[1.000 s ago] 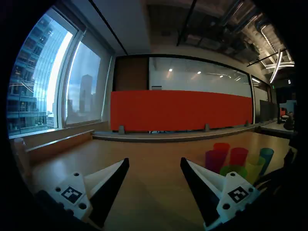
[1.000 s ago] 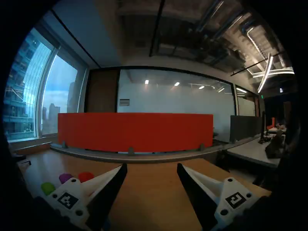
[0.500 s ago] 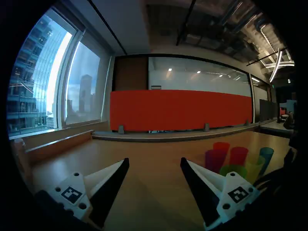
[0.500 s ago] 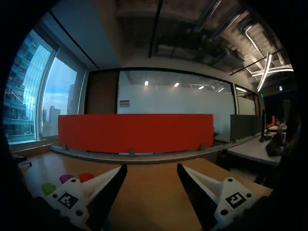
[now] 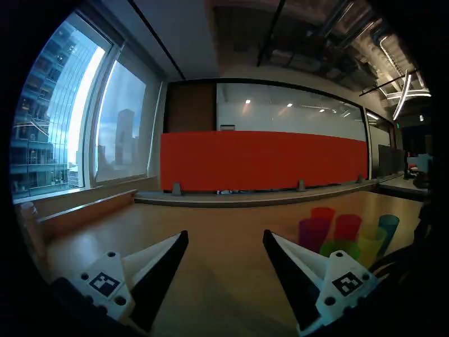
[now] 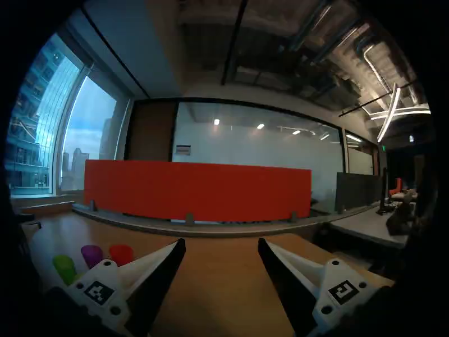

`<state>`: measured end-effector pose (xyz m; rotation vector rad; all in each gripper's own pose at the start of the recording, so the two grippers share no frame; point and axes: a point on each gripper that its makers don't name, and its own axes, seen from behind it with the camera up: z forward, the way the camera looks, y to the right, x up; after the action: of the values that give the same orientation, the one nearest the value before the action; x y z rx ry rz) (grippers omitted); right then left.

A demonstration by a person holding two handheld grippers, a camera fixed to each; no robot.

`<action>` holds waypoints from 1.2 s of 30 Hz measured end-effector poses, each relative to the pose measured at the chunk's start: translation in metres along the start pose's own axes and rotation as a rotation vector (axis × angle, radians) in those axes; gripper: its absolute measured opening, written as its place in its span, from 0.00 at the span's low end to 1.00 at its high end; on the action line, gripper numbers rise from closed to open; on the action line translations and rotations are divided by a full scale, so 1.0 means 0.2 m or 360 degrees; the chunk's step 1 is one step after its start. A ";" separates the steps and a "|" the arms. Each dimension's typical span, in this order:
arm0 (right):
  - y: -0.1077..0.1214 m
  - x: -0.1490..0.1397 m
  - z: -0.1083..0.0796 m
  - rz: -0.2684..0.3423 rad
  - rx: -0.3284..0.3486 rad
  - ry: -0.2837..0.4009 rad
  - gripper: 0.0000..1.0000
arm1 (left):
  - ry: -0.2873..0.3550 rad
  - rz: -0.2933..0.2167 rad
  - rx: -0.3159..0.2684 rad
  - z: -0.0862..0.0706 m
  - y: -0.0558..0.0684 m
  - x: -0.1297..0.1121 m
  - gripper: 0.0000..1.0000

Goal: Pour water

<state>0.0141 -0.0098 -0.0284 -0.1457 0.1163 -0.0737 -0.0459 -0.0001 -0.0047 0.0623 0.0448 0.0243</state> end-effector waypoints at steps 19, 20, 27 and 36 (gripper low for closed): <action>-0.15 -0.31 0.06 0.0063 0.0145 -0.0054 1.00 | 0.0000 0.0000 0.0000 0.00 0.00 0.00 0.99; -0.14 -0.32 0.06 0.0064 0.0140 -0.0056 1.00 | 0.0000 0.0000 0.0000 0.00 0.00 0.00 0.99; -0.12 -0.37 0.06 0.0031 0.0129 -0.0068 1.00 | 0.0000 0.0000 0.0000 0.00 0.00 0.00 0.99; -0.08 -0.43 0.07 0.0021 0.0117 -0.0090 1.00 | 0.0000 0.0000 0.0000 0.00 0.00 0.00 0.99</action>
<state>-0.0702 -0.0167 -0.0020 -0.0737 0.0578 -0.0606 -0.0461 -0.0003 -0.0055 0.0622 0.0447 0.0242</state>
